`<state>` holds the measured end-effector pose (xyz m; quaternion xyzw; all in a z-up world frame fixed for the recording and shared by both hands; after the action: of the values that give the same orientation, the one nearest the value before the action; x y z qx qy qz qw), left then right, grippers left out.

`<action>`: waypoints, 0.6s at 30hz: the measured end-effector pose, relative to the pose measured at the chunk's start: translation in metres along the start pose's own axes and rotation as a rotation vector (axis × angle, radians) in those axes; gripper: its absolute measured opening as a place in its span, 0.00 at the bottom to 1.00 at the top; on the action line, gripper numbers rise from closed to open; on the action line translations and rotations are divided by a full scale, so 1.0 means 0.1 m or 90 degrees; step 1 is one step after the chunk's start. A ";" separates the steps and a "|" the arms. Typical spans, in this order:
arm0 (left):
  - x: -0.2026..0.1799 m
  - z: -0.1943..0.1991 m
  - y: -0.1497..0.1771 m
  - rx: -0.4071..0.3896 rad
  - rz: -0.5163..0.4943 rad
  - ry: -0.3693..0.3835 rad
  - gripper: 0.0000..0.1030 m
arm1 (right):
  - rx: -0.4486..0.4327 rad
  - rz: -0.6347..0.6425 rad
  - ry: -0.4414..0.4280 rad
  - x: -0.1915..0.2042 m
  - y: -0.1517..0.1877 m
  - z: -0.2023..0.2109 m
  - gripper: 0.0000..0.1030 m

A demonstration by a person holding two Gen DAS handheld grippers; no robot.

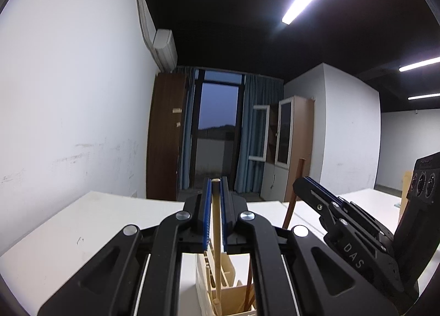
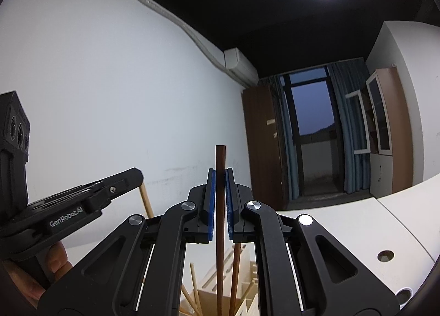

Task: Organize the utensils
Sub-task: 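Lift both held chopsticks upright and carry them over the cream holder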

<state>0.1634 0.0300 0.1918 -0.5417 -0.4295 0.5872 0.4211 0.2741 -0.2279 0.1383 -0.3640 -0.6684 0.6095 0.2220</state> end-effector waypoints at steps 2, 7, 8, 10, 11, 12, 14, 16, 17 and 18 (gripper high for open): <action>0.03 -0.06 0.03 0.016 -0.003 -0.006 0.06 | 0.014 0.000 0.001 0.00 0.03 -0.03 0.06; 0.11 -0.17 0.08 0.054 0.009 -0.004 0.06 | 0.042 -0.001 0.001 0.01 0.09 -0.08 0.06; 0.11 -0.20 0.10 0.061 0.009 -0.004 0.06 | 0.046 0.000 0.000 0.01 0.10 -0.07 0.06; 0.13 -0.24 0.13 0.070 0.008 -0.002 0.06 | 0.055 0.002 -0.003 0.01 0.13 -0.05 0.06; 0.12 -0.27 0.14 0.074 0.007 0.000 0.06 | 0.060 0.002 -0.002 0.01 0.14 -0.06 0.06; 0.12 -0.29 0.16 0.077 0.004 0.003 0.06 | 0.066 0.001 -0.001 0.00 0.16 -0.06 0.06; 0.12 -0.31 0.18 0.080 -0.003 0.001 0.06 | 0.077 -0.003 -0.003 0.00 0.18 -0.09 0.06; 0.13 -0.32 0.20 0.085 -0.004 0.005 0.06 | 0.086 -0.006 -0.005 -0.04 0.16 -0.10 0.06; 0.14 -0.33 0.21 0.088 -0.005 0.008 0.06 | 0.092 -0.005 -0.006 -0.04 0.17 -0.10 0.06; 0.15 -0.35 0.20 0.090 -0.007 0.008 0.06 | 0.095 -0.007 -0.006 -0.05 0.17 -0.10 0.06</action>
<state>0.1971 0.0402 0.1667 -0.5115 -0.3875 0.6105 0.4643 0.2884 -0.2256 0.1237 -0.3395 -0.6242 0.6582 0.2488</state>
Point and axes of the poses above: each gripper's, at about its wrist camera, not at the fingertips, and z roughly against the way its jaws point, x to its left, y to its underside, the point moved 1 cm from there along -z, roughly the way its jaws point, and after that the axes turned 11 degrees about z, right-handed, at the moved point
